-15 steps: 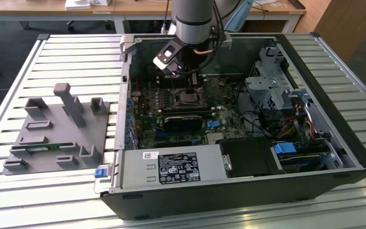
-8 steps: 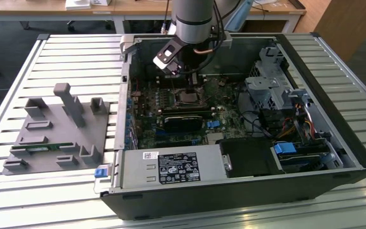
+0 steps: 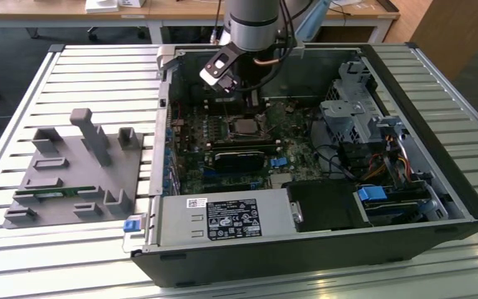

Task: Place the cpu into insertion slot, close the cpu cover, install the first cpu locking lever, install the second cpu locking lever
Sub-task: 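Close the cpu cover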

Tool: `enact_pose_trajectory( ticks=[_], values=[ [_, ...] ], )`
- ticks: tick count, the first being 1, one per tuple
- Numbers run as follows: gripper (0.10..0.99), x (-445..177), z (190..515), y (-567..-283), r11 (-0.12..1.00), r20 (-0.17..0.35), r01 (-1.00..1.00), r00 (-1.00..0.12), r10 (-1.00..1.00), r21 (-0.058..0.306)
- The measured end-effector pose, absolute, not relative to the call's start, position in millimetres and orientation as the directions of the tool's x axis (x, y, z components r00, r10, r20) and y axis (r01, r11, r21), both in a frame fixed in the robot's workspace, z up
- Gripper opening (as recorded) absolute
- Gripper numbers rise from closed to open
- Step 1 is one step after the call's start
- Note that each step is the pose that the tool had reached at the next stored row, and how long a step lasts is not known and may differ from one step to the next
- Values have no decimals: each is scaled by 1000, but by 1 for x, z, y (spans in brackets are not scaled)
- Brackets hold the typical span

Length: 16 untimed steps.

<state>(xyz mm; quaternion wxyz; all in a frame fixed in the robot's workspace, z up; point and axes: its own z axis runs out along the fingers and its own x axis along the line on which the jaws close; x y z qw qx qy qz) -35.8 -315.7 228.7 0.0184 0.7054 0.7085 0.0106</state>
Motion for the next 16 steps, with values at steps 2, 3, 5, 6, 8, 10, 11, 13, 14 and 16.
enact_pose_trajectory(
  ticks=[2,3,5,6,8,10,11,13,14,16],
  values=[
    [106,-36,233,-316,5,-11,999,-4,1000,41],
    [106,-36,236,-316,5,-11,999,-4,1000,41],
    [106,-36,241,-316,5,-11,999,-4,1000,41],
    [106,-36,243,-316,5,-11,999,-4,1000,41],
    [106,-36,248,-316,5,-11,999,-4,1000,41],
    [106,-36,248,-316,5,-11,999,-4,1000,41],
    [106,-36,248,-316,5,-11,999,-5,1000,41],
    [106,-36,248,-318,5,-11,999,-4,1000,41],
    [106,-36,248,-319,5,-11,999,-4,1000,41],
    [106,-36,248,-321,5,-11,999,-4,1000,41]
  ],
)
